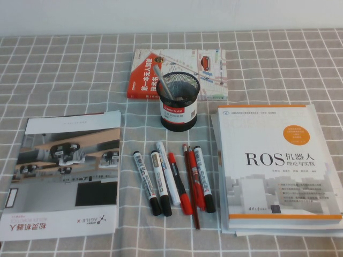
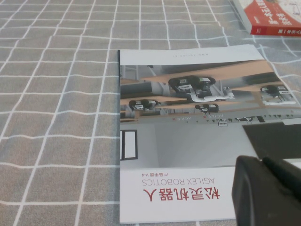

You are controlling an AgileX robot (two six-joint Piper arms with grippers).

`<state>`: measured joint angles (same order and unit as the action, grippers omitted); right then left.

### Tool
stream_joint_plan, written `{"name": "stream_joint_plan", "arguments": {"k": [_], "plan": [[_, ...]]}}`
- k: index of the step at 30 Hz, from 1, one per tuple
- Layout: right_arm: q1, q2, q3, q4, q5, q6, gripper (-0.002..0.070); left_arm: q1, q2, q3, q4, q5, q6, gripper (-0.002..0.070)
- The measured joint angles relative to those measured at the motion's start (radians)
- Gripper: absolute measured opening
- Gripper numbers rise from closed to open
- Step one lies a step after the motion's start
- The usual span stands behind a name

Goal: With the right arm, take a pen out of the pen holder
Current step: 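Take a marker out of the pen holder and lay it on the table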

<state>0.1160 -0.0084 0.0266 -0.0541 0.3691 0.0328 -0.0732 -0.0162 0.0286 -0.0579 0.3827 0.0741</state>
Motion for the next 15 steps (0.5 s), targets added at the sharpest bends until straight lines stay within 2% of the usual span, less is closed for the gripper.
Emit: {"name": "stream_joint_plan", "arguments": {"k": [4,10,15], "plan": [[-0.002,0.0,0.0,0.032,0.031,0.0,-0.0012,0.0,0.0,0.0,0.0,0.0,0.0,-0.0003],[-0.002,0.0,0.0,0.194,0.036,0.0,-0.0012,0.0,0.0,0.0,0.0,0.0,0.0,-0.0003],[-0.002,0.0,0.0,0.234,0.039,0.0,-0.0012,0.0,0.0,0.0,0.0,0.0,0.0,-0.0003]]}}
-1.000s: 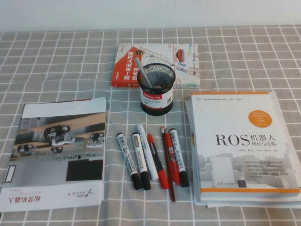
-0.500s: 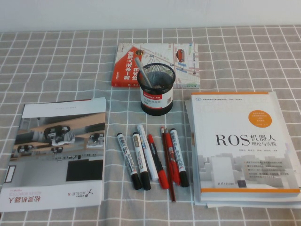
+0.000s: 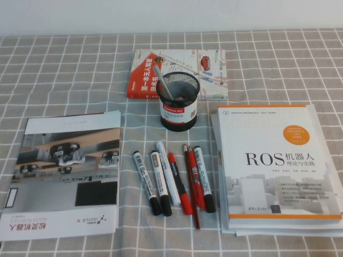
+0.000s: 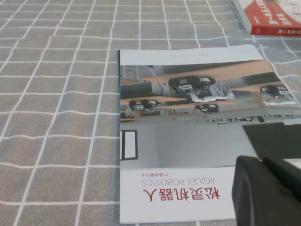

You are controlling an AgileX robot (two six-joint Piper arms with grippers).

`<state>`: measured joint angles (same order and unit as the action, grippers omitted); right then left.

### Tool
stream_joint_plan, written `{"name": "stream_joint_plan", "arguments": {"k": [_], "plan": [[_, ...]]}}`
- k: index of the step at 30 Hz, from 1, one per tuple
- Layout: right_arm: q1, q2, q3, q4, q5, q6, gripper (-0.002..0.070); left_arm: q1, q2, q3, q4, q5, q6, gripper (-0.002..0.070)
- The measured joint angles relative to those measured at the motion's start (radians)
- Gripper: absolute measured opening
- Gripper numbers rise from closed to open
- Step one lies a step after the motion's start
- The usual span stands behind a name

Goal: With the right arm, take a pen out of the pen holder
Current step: 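Take a marker out of the pen holder and lay it on the table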

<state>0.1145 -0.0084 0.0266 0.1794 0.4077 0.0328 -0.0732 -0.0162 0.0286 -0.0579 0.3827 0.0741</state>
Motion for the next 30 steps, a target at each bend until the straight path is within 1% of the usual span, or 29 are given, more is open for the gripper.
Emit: {"name": "stream_joint_plan", "arguments": {"k": [30], "plan": [[0.0,0.0,0.0,0.013,0.001,0.0,-0.0012,0.0,0.0,0.0,0.0,0.0,0.0,-0.0003]]}}
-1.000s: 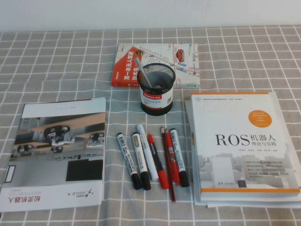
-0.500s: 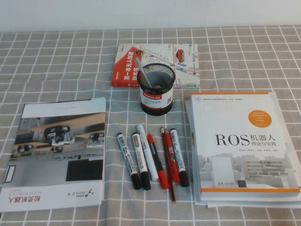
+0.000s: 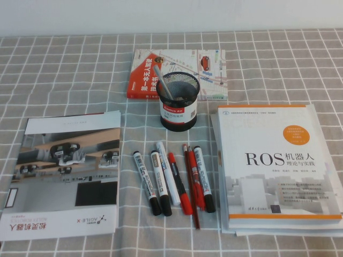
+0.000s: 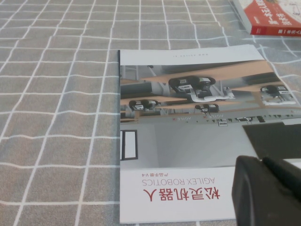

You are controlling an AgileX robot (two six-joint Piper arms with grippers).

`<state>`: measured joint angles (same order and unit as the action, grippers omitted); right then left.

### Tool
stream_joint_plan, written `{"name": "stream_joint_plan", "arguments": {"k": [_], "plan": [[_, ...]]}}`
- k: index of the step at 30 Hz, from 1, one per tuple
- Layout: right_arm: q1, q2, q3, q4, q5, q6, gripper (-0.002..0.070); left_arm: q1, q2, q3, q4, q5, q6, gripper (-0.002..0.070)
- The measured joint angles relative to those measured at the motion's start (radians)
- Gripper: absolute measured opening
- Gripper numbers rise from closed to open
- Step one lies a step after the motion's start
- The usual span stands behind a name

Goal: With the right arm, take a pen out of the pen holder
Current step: 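Take a marker out of the pen holder and lay it on the table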

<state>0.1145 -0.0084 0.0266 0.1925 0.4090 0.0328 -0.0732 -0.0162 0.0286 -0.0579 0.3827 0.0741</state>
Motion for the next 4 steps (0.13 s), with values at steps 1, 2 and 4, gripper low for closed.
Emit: {"name": "stream_joint_plan", "arguments": {"k": [1,2,4], "plan": [[0.0,0.0,0.0,0.0,0.0,0.0,-0.0012,0.0,0.0,0.0,0.0,0.0,0.0,-0.0003],[0.0,0.0,0.0,0.0,0.0,0.0,-0.0012,0.0,0.0,0.0,0.0,0.0,0.0,-0.0003],[0.0,0.0,0.0,0.0,0.0,0.0,-0.0012,0.0,0.0,0.0,0.0,0.0,0.0,-0.0003]]}}
